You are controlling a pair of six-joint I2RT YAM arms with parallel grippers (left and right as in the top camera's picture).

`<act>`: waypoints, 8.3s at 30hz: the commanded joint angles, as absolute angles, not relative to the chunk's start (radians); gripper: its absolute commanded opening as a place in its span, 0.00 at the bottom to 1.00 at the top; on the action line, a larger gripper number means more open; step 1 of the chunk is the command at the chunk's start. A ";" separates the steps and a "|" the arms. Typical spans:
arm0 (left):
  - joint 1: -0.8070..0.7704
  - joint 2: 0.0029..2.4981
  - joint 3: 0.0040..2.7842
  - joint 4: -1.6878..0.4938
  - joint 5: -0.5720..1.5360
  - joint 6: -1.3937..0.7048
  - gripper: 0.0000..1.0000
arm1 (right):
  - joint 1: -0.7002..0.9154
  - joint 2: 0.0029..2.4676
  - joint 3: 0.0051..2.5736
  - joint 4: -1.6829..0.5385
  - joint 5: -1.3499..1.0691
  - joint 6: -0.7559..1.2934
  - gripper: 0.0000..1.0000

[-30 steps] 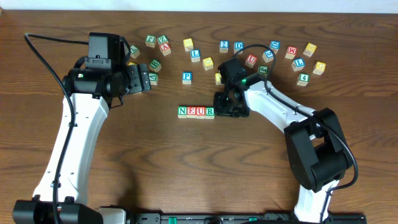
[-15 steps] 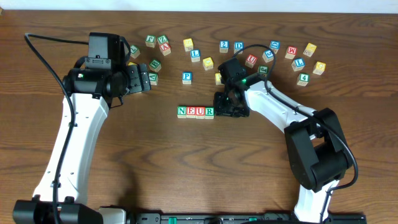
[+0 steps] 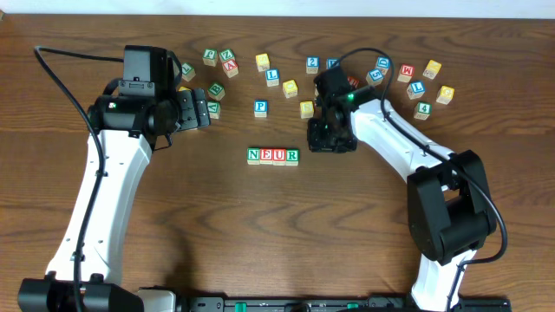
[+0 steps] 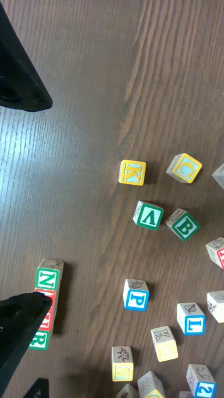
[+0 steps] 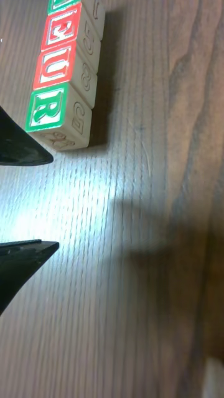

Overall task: Spell out NEURIPS
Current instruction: 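Raise the right gripper back over the block cluster, then lower the right gripper and grasp the red I block, then carry the red I block to the right end of the row, then lower the I block right of the green R and release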

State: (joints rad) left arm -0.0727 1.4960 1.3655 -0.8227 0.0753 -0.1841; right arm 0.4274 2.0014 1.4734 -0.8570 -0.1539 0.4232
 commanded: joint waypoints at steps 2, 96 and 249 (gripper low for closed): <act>-0.068 1.496 1.378 -0.823 0.069 -0.189 0.91 | 0.424 1.967 1.572 -0.912 -0.080 0.353 0.35; -0.068 1.556 1.378 -0.791 0.070 -0.189 0.91 | 0.269 2.194 1.869 -1.089 0.068 0.482 0.63; -0.068 1.556 1.378 -0.802 0.070 -0.189 0.91 | 0.457 2.106 1.843 -1.272 -0.020 0.441 0.39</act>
State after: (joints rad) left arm -0.0727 1.5486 1.3655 -0.8032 0.0753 -0.1841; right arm 0.4747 2.1212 1.8427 -1.2716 -0.0551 0.4545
